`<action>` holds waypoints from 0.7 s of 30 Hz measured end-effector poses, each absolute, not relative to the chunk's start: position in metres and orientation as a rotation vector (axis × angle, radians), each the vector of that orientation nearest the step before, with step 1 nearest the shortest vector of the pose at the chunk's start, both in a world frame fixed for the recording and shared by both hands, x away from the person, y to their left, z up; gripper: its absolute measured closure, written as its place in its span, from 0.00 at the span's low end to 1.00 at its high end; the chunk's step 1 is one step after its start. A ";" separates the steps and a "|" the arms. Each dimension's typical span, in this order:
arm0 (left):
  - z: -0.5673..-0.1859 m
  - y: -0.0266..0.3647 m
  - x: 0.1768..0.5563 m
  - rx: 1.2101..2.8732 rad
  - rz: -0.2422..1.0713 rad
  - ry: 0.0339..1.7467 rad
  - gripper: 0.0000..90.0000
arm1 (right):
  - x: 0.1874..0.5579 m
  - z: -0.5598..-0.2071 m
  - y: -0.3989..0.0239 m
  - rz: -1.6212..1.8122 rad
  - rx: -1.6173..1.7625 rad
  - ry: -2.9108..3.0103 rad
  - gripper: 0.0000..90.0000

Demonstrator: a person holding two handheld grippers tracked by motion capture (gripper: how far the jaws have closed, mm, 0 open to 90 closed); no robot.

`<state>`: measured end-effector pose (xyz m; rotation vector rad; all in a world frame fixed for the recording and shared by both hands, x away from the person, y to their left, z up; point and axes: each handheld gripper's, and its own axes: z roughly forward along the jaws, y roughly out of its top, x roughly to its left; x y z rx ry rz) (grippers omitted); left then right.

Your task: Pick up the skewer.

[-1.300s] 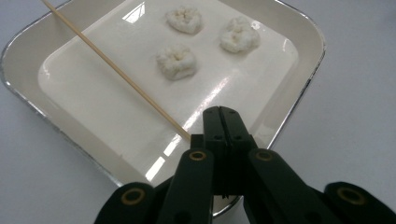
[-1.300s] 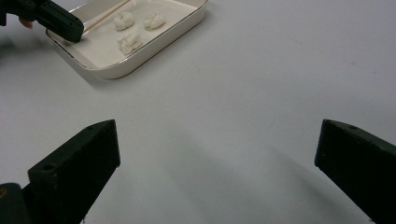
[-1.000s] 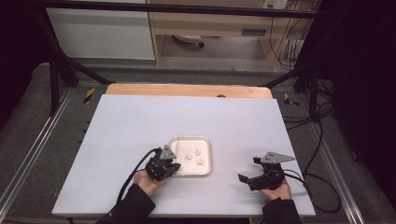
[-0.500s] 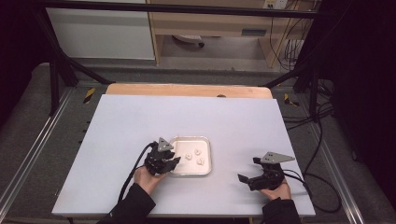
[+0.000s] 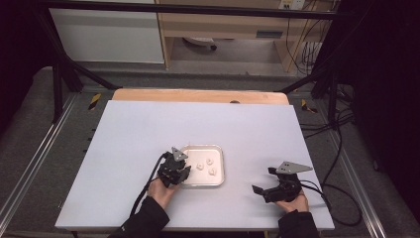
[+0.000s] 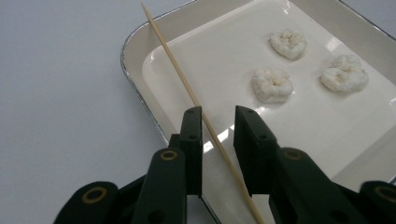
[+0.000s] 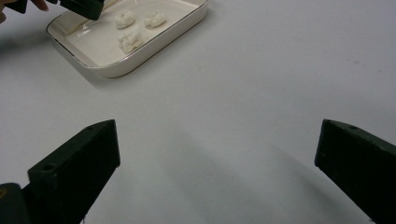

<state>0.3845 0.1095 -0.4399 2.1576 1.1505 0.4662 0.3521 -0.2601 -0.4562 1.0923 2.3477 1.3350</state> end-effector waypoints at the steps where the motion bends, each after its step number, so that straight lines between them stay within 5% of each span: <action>1: -0.441 0.108 0.385 2.152 0.472 1.162 0.82 | 0.352 -0.456 -0.260 1.335 1.092 2.347 0.01; 21: -0.442 0.105 0.384 2.087 0.459 1.190 0.98 | 0.352 -0.456 -0.260 1.333 1.087 2.351 0.01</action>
